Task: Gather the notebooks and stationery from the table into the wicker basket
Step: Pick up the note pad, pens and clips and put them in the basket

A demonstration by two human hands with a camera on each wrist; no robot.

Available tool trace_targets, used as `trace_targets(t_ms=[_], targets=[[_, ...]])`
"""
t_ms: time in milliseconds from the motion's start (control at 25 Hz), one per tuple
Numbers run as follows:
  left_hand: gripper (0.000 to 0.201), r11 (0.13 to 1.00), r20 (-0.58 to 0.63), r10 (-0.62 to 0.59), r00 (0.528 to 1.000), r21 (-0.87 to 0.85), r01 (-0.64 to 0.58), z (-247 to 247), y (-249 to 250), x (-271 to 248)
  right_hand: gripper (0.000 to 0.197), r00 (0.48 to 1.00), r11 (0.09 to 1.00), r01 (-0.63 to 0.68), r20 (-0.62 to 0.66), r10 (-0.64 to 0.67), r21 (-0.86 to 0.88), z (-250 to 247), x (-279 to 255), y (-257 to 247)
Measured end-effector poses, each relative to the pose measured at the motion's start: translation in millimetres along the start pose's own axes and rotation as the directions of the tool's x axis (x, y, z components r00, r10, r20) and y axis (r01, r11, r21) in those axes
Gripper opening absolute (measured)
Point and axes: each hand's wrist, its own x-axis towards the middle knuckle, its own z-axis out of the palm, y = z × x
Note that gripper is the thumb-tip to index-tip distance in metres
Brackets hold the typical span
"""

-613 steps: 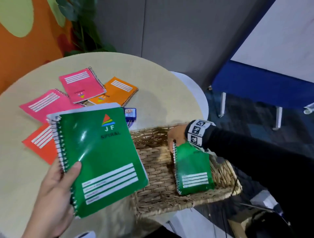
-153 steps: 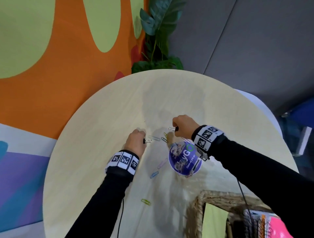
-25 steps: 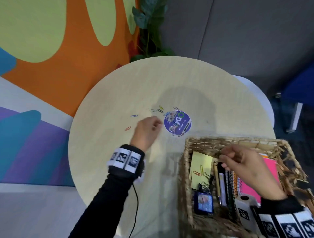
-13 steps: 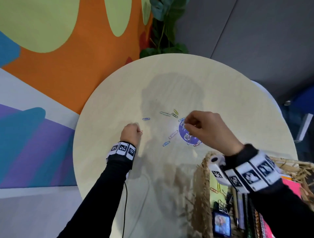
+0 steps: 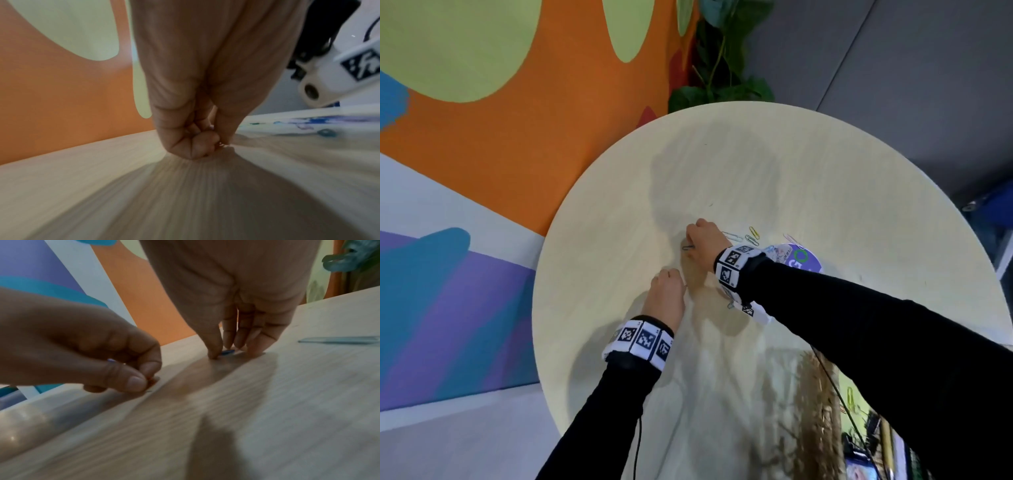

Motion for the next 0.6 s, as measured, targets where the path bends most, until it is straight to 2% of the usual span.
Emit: trace_targets(t_ms=[200, 400, 520, 600], targets=[[0.008, 0.970, -0.025, -0.030, 0.999, -0.244, 0.023, -10, 0, -35, 0.030, 0.996, 0.995, -0.033, 0.075, 0.041, -0.099, 0, 11, -5], [0.008, 0.933, 0.004, -0.023, 1.000, -0.359, 0.022, -8, 9, -66, 0.027, 0.991, 0.998, -0.063, 0.120, 0.064, -0.011, -24, -13, -2], [0.008, 0.927, -0.025, 0.050, 0.998, -0.370, -0.055, -7, 22, -77, 0.023, 0.999, 1.000, 0.005, 0.037, -0.006, 0.026, -76, -70, 2], [0.010, 0.920, -0.059, 0.133, 0.989, -0.365, -0.145, -6, 38, -84, 0.016, 0.998, 0.994, 0.067, -0.008, -0.067, 0.088, -107, -137, 14]])
